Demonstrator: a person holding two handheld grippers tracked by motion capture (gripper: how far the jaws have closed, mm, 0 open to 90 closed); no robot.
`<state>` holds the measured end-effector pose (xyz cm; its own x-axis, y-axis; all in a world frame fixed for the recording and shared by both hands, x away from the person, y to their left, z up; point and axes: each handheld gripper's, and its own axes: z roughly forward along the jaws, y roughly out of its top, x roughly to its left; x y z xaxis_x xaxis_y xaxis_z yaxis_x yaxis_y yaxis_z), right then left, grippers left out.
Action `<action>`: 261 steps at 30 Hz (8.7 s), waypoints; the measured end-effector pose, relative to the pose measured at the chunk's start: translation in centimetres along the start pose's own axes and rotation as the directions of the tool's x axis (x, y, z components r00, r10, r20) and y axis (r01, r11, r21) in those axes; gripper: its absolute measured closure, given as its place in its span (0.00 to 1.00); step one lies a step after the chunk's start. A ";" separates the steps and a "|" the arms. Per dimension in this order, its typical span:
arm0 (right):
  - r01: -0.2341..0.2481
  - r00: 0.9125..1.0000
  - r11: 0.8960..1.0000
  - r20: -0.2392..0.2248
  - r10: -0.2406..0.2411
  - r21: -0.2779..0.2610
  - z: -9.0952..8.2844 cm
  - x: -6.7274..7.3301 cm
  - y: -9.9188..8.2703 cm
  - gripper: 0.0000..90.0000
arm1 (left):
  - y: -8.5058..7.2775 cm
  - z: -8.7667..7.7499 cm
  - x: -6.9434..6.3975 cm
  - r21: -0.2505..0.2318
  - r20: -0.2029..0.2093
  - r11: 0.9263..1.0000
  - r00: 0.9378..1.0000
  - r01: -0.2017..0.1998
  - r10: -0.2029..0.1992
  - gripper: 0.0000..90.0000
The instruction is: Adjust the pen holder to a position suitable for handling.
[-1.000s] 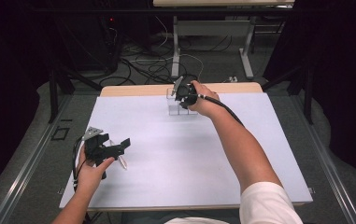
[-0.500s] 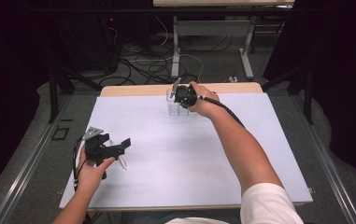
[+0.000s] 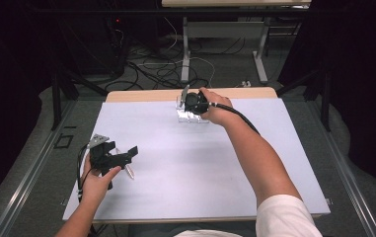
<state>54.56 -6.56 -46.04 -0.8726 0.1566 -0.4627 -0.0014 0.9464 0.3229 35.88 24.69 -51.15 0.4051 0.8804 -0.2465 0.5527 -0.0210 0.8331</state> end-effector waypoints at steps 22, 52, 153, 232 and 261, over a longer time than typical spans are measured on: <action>0.069 0.997 0.997 -0.027 -0.070 -0.029 -3.6 2.7 0.3 0.98 | 0.0 0.2 -0.1 0.007 -0.005 1.000 1.000 -0.007 0.007 0.01; 0.042 0.981 0.999 -0.187 -0.043 -0.012 -8.5 10.5 0.9 0.98 | 0.0 0.2 -0.2 0.009 -0.013 1.000 1.000 -0.010 0.010 0.01; -0.807 0.454 0.407 -0.009 0.891 -0.428 -10.0 12.9 -22.5 0.09 | -0.3 -1.2 0.3 0.040 -0.089 0.970 0.968 0.240 -0.236 0.40; -0.876 0.385 0.351 -0.043 0.922 -0.330 -8.4 13.0 -23.2 0.00 | 0.2 3.6 5.5 0.252 -0.337 0.712 0.749 0.656 -0.570 0.75; -0.876 0.398 0.367 -0.039 0.917 -0.312 -8.1 13.1 -23.1 0.00 | -0.5 3.4 6.2 0.218 -0.309 0.670 0.701 0.710 -0.642 0.89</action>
<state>39.19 -28.67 -52.85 -0.3672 0.9189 0.1438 0.6119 0.1222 0.7814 40.61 28.57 -54.73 -0.2965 0.7773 -0.5549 0.8166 0.5076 0.2748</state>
